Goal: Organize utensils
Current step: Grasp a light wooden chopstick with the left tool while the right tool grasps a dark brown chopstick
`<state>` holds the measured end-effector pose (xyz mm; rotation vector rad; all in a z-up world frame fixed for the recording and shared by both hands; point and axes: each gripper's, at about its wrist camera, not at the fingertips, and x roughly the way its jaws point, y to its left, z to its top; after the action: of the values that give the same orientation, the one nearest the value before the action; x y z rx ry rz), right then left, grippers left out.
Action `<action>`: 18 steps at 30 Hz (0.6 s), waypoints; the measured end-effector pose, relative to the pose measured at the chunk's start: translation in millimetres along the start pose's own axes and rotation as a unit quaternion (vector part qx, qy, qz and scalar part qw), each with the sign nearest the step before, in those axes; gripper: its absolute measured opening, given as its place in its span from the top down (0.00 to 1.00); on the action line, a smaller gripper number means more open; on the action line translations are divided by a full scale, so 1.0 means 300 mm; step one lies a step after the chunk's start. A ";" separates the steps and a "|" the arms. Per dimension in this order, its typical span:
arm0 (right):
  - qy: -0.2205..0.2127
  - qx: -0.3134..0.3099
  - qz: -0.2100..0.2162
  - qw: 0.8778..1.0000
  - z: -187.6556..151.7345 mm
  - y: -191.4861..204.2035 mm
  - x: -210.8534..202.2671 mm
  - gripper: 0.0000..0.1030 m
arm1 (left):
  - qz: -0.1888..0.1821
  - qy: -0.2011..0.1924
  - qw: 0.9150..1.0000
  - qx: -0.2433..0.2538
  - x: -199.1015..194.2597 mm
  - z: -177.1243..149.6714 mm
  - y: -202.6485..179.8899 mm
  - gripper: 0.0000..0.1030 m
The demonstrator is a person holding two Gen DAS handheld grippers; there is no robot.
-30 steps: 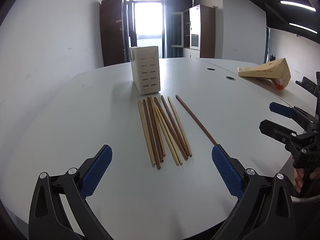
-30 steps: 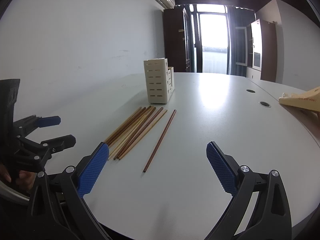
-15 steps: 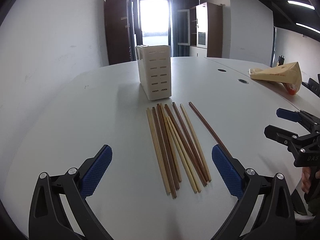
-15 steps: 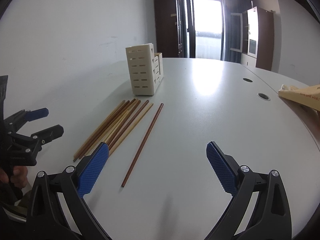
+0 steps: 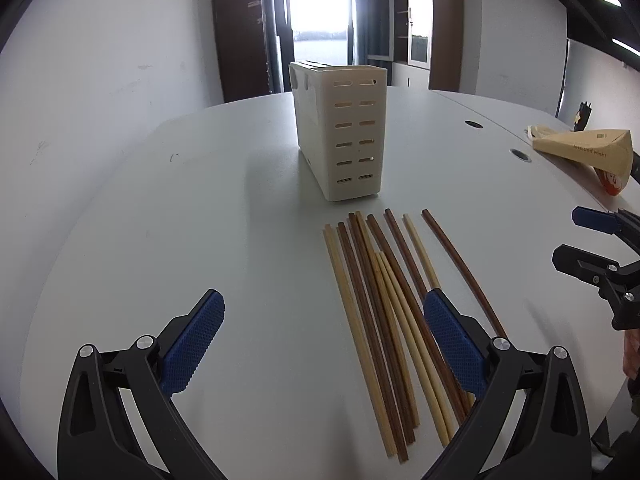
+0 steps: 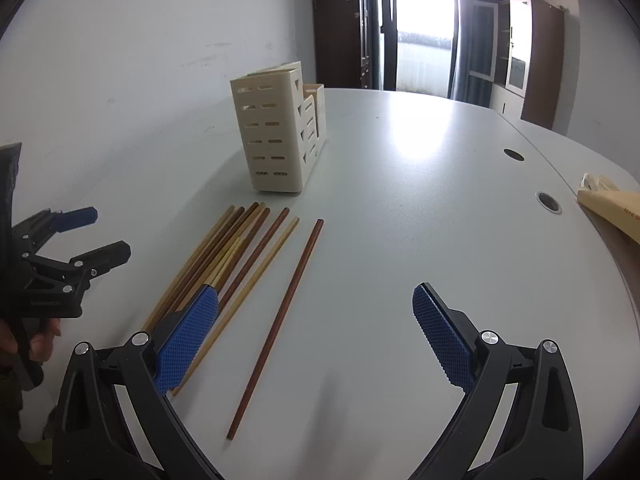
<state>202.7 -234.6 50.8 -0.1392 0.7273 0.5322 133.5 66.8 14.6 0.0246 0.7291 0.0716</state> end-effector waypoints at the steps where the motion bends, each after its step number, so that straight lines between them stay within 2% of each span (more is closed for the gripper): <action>1: 0.010 0.000 0.000 1.000 0.019 -0.004 0.016 0.04 | 0.002 0.004 1.000 0.002 0.015 0.016 0.006 0.05; 9: 0.075 0.008 0.005 0.997 0.148 -0.024 0.163 0.04 | -0.019 0.084 0.996 -0.022 0.179 0.132 0.066 0.06; 11: 0.094 0.012 0.011 0.995 0.163 -0.023 0.202 0.04 | -0.014 0.100 0.995 -0.024 0.217 0.153 0.074 0.06; 18: 0.142 0.026 0.014 0.989 0.211 -0.034 0.317 0.04 | -0.022 0.172 0.983 -0.054 0.356 0.199 0.112 0.08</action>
<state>304.8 -184.9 34.0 -0.1595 1.0216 0.5251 250.7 108.3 -10.3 -0.1110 1.0694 0.0732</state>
